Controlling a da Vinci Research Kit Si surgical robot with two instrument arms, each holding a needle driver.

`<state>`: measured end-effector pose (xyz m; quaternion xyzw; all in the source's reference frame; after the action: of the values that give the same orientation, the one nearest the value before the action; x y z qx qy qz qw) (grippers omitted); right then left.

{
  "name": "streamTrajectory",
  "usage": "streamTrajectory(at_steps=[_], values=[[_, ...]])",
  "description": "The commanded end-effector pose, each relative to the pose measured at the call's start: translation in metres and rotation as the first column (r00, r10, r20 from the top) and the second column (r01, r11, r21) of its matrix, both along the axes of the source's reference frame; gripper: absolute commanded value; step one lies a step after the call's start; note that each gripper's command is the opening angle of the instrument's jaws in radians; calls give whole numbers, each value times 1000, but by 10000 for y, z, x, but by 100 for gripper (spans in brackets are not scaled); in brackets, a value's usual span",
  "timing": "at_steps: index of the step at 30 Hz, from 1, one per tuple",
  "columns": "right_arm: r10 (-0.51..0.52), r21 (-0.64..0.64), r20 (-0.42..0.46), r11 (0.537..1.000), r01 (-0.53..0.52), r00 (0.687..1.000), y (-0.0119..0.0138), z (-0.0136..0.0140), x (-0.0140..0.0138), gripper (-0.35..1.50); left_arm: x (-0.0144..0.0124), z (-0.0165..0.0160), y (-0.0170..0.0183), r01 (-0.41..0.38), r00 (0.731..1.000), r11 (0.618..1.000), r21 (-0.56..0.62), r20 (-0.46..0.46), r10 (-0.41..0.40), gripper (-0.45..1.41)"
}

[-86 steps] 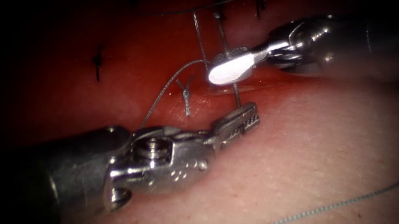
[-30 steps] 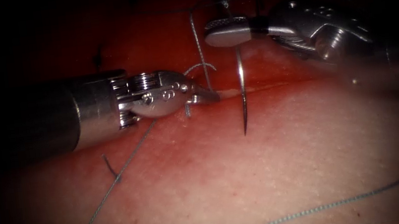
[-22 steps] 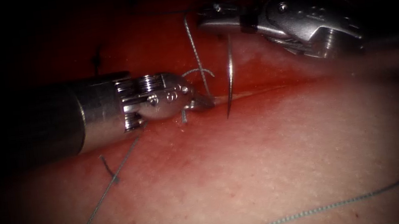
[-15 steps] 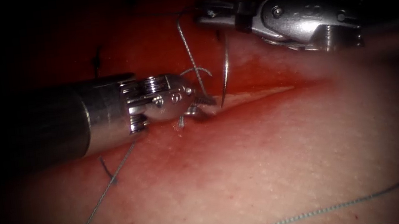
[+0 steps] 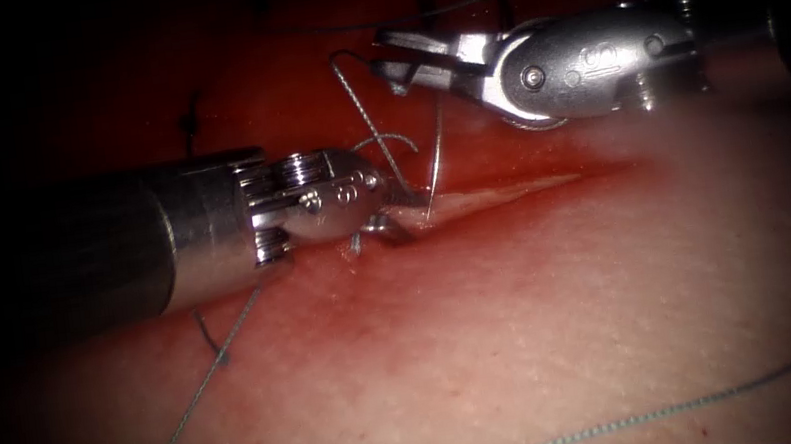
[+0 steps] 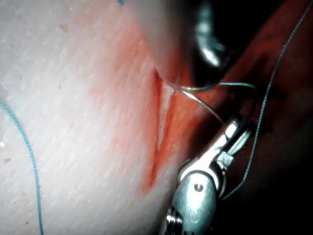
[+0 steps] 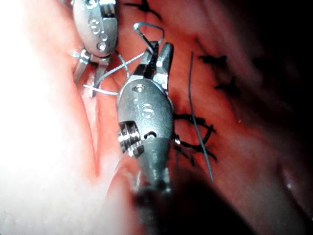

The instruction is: Wound Closure

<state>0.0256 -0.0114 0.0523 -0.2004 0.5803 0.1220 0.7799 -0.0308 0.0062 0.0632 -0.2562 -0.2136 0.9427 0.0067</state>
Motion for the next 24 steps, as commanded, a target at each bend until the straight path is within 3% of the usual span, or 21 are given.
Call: streamTrajectory(at_steps=[1, 8, 18, 24], values=[[-7, -9, 5, 1000, 7, 1000, -1, 6, 14, -35, -6, 4, 4, 0, 1000, 1000, -2, 1, 0, 47], [-61, -100, 97, 993, 70, 993, -22, 21, 22, -35, -4, 3, 4, -1, 1000, 1000, -1, 2, 1, 42], [-85, -100, 136, 990, 99, 987, -26, 34, 21, -35, 2, -10, 5, 1, 1000, 1000, 0, -3, -1, 44], [-81, -87, 132, 992, 93, 988, -21, 35, 19, -35, 8, -42, 7, 104, 994, 991, -82, 24, -103, 34]])
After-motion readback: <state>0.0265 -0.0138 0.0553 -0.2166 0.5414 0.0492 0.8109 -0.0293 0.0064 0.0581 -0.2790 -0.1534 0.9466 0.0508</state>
